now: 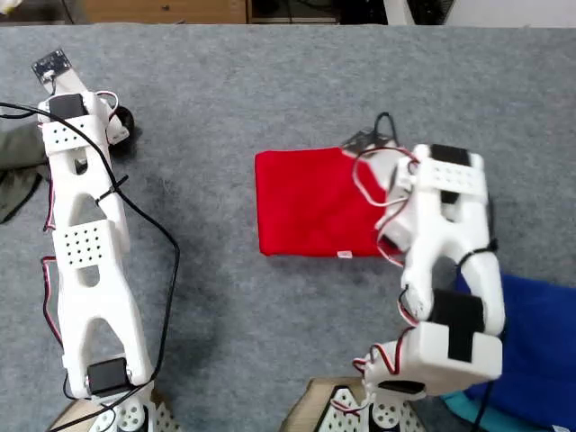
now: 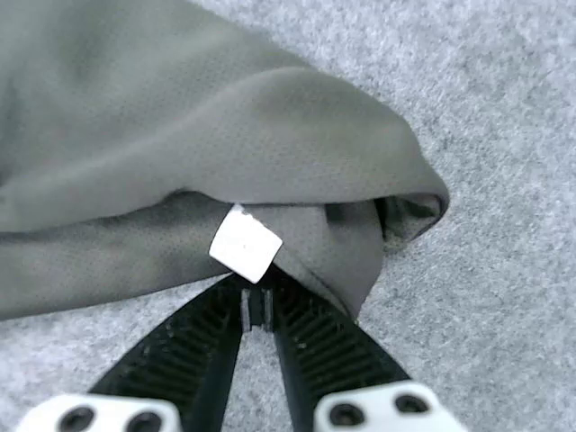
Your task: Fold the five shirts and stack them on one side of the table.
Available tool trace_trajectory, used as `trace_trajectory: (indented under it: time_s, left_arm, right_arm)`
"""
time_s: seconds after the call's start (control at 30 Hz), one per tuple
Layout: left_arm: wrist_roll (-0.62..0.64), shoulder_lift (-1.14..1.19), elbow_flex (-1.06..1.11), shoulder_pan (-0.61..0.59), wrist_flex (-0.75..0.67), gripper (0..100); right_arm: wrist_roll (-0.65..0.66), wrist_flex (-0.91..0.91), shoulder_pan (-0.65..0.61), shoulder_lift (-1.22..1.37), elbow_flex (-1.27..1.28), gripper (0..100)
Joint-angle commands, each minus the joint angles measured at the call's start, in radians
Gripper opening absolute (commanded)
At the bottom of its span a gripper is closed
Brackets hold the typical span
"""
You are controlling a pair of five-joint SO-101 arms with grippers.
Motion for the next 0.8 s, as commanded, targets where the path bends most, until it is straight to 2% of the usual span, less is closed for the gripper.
trace_trajectory:
  time_s: [0.0, 0.07, 0.2, 0.37, 0.47, 0.57, 0.77]
  left_arm:
    - [-0.008, -0.015, -0.041, 0.015, -0.002, 2]
    - [-0.006, -0.015, -0.041, 0.015, -0.002, 2]
    - [-0.006, -0.015, -0.044, 0.015, -0.002, 2]
    - [-0.011, -0.012, -0.035, 0.054, -0.057, 2]
    - [-0.012, 0.008, -0.044, 0.074, -0.057, 2]
    - [-0.012, 0.01, -0.044, 0.072, -0.061, 2]
    - [-0.012, 0.021, -0.043, 0.071, -0.057, 2]
  right_arm:
    - [-0.012, -0.012, 0.054, -0.077, -0.018, 0.9]
    - [-0.017, -0.015, 0.058, -0.084, -0.031, 0.9]
    - [-0.126, -0.017, 0.053, -0.085, -0.082, 0.9]
    - [-0.419, 0.051, 0.124, -0.085, -0.214, 1.3]
    - [-0.516, 0.135, 0.219, -0.087, -0.243, 7.7]
    - [-0.526, 0.224, 0.314, -0.088, -0.24, 13.5]
    - [-0.41, 0.333, 0.429, -0.17, -0.232, 13.7]
